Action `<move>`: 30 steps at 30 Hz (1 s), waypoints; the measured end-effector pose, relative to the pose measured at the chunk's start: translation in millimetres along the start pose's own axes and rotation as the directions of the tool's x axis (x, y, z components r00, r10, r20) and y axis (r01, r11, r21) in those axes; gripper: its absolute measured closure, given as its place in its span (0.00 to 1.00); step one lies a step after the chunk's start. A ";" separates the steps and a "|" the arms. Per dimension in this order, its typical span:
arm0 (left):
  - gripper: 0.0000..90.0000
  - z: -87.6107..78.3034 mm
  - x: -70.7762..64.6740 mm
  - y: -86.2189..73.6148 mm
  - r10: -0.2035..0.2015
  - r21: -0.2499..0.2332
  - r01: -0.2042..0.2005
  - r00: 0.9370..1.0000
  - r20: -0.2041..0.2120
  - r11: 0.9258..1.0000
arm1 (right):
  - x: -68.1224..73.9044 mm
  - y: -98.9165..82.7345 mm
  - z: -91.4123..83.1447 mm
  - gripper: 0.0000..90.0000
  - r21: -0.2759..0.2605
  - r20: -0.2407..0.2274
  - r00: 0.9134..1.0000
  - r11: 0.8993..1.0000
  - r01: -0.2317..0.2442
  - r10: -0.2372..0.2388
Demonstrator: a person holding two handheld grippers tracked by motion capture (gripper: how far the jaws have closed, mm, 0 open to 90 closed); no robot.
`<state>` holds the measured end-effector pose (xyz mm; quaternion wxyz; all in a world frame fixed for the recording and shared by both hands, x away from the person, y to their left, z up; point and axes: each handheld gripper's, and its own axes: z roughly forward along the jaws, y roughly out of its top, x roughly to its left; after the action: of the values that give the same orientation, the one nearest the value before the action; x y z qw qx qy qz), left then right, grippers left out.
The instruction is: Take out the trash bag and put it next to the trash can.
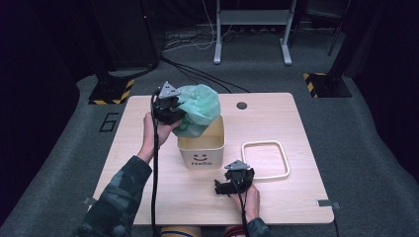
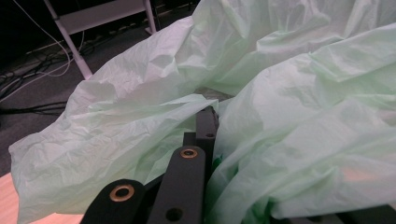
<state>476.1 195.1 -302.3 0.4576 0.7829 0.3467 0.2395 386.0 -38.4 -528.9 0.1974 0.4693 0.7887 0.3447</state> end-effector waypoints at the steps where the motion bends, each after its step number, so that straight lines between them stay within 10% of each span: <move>1: 0.98 -0.6 0.7 0.5 -0.002 -0.006 0.002 1.000 -0.002 1.000 | 0.3 0.2 0.7 0.00 0.008 -0.001 1.000 1.000 0.005 -0.005; 30: 0.98 -44.4 48.9 -10.4 -0.081 -0.056 0.074 0.990 -0.119 0.996 | -1.1 -0.3 1.1 0.01 0.017 0.017 1.000 1.000 -0.007 0.007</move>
<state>473.5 260.3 -288.0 0.4647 0.7409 0.3977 0.2774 387.0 -39.1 -529.9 0.1989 0.4768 0.7882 0.3344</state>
